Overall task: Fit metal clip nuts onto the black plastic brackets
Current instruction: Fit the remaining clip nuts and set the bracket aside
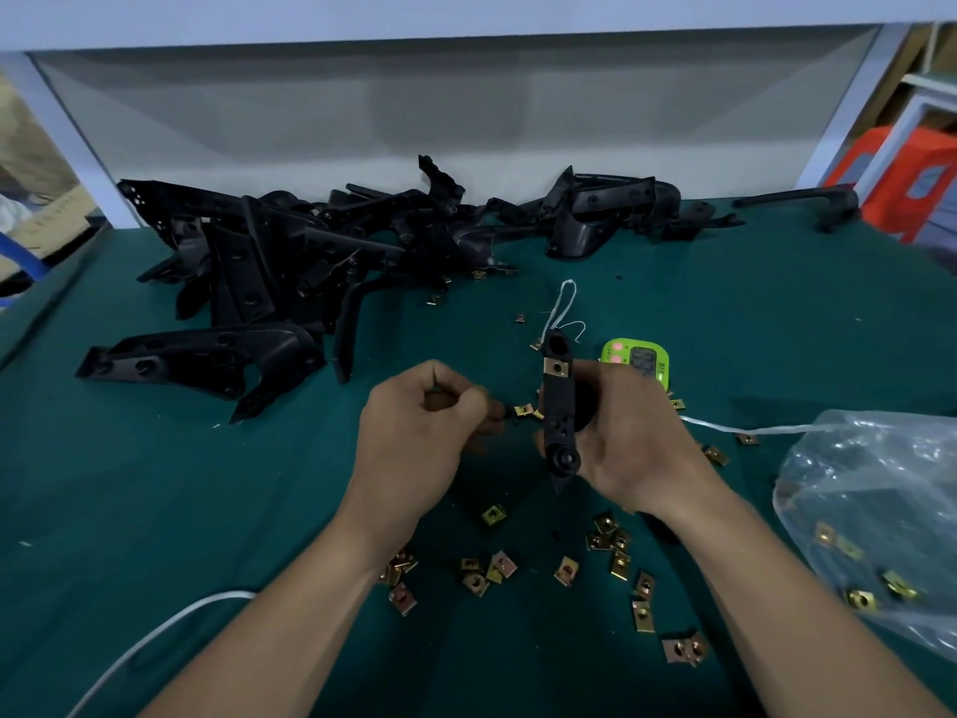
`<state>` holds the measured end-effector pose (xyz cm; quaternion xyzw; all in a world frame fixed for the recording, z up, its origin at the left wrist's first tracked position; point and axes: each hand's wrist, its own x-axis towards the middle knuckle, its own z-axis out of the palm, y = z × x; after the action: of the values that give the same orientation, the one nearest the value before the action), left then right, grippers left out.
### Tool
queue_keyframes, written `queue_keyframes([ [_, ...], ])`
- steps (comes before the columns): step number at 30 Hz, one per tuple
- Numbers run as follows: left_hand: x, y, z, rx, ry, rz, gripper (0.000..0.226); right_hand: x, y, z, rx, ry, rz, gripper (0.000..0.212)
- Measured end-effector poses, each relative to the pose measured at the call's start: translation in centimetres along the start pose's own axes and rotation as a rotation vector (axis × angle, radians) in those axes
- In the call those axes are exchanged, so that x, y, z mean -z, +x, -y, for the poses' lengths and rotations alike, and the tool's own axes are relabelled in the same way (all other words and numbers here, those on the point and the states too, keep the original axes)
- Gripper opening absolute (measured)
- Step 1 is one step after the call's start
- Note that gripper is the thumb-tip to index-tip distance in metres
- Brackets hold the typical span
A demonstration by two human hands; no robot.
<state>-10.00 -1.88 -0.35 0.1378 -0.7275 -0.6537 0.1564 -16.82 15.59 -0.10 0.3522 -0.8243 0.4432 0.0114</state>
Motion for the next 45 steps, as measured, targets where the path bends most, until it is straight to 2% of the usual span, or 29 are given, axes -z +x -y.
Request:
queue_keyframes([
  [1, 0.1, 0.0, 0.0, 0.013, -0.042, -0.01, 0.018, 0.1, 0.2, 0.2, -0.097, 0.066, 0.024, 0.03],
  [2, 0.2, 0.0, -0.1, 0.017, -0.057, -0.016, 0.019, 0.4, 0.2, 0.3, -0.113, -0.003, 0.006, 0.036],
  [6, 0.8, 0.2, -0.5, 0.025, -0.114, 0.001, 0.018, 0.3, -0.1, 0.5, -0.166, -0.092, -0.024, 0.037],
  [8, 1.0, 0.3, -0.8, 0.076, -0.175, 0.096, 0.015, 0.4, -0.1, 0.6, -0.225, -0.136, -0.047, 0.033],
  [11, 1.4, 0.4, -1.2, 0.192, -0.207, 0.339, 0.02, 0.4, -0.2, -0.1, -0.275, -0.225, -0.085, 0.021],
  [15, 1.5, 0.3, -1.3, 0.259, -0.214, 0.471, 0.022, 0.4, -0.2, -0.3, -0.315, -0.285, -0.112, 0.029],
  [20, 1.4, -0.1, -1.6, 0.244, -0.25, 0.464, 0.023, 0.4, -0.3, -0.1, -0.31, -0.324, -0.096, 0.036],
  [27, 1.3, -0.2, -1.3, 0.194, -0.285, 0.374, 0.024, 0.4, -0.2, -0.2, -0.313, -0.324, -0.105, 0.033],
  [35, 0.8, -0.5, -1.2, 0.145, -0.211, 0.395, 0.032, 0.2, -0.1, -0.1, -0.329, -0.347, -0.061, 0.035],
  [39, 0.7, -0.7, -1.3, 0.169, -0.161, 0.392, 0.038, 0.3, -0.3, 0.0, -0.347, -0.404, -0.101, 0.039],
  [45, 0.4, -0.7, -1.9, 0.246, -0.168, 0.363, 0.02, 0.7, -0.4, 0.4, -0.389, -0.433, -0.137, 0.036],
])
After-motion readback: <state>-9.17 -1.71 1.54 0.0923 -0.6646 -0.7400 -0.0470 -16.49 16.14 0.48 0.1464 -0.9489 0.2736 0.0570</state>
